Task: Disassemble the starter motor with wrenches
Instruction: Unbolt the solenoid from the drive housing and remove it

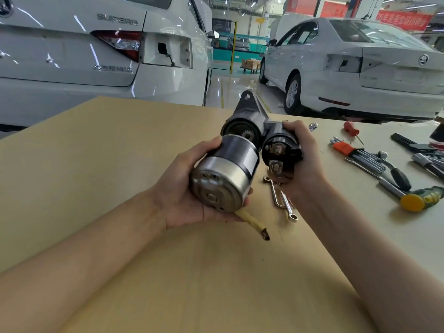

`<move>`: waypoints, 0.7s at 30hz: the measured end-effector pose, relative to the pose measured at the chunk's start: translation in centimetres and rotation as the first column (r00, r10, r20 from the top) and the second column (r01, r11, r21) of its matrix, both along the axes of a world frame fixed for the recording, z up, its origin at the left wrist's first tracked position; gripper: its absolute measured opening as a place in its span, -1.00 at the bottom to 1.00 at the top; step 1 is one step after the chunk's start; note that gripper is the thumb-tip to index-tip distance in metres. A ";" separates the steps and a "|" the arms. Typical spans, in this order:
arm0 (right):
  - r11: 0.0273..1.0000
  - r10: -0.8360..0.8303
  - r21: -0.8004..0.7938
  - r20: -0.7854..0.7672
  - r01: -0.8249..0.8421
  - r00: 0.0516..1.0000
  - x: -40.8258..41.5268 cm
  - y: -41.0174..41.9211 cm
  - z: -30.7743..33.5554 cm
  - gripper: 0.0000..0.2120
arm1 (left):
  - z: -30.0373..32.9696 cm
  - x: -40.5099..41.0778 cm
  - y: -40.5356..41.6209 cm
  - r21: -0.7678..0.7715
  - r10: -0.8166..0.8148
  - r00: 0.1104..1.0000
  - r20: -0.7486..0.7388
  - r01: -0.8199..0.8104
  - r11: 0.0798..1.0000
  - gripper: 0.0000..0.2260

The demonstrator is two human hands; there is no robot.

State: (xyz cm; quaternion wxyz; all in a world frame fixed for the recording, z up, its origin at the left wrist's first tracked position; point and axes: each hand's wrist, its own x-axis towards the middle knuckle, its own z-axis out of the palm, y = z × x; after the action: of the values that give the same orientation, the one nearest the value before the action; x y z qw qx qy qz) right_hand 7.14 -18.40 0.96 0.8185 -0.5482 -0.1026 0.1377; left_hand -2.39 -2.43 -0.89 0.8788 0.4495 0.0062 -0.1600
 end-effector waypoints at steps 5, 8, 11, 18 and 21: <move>1.000 -0.007 0.017 0.007 0.007 1.000 0.3 0.1 0.0 -0.81 | 1.0 -0.6 0.5 0.089 -0.056 0.993 0.107 0.047 0.995 -0.61; 1.000 0.026 0.012 -0.025 -0.025 0.999 0.3 -0.2 -0.1 -0.80 | 2.0 -0.8 1.9 0.035 -0.106 0.974 0.199 0.101 0.994 -0.55; 0.999 0.041 -0.030 -0.060 -0.043 0.997 0.1 0.0 -0.1 -0.76 | 2.5 -0.7 3.0 -0.003 -0.052 0.970 0.238 0.054 0.999 -0.51; 0.980 0.011 -0.201 0.062 0.002 0.998 -0.1 0.6 -0.9 -0.77 | 0.5 0.2 3.1 -0.014 0.194 0.977 0.084 -0.194 0.981 -0.52; 0.965 0.037 -0.263 0.108 -0.007 0.994 0.1 0.4 -1.1 -0.71 | 0.3 0.4 3.6 -0.120 0.231 0.966 0.118 -0.217 0.969 -0.47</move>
State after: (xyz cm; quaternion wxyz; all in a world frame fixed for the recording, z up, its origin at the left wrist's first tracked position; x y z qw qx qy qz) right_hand 7.28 -18.02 -0.14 0.7303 -0.6572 -0.1351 0.1283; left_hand -1.99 1.20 -0.64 0.9124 0.4082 -0.0094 -0.0298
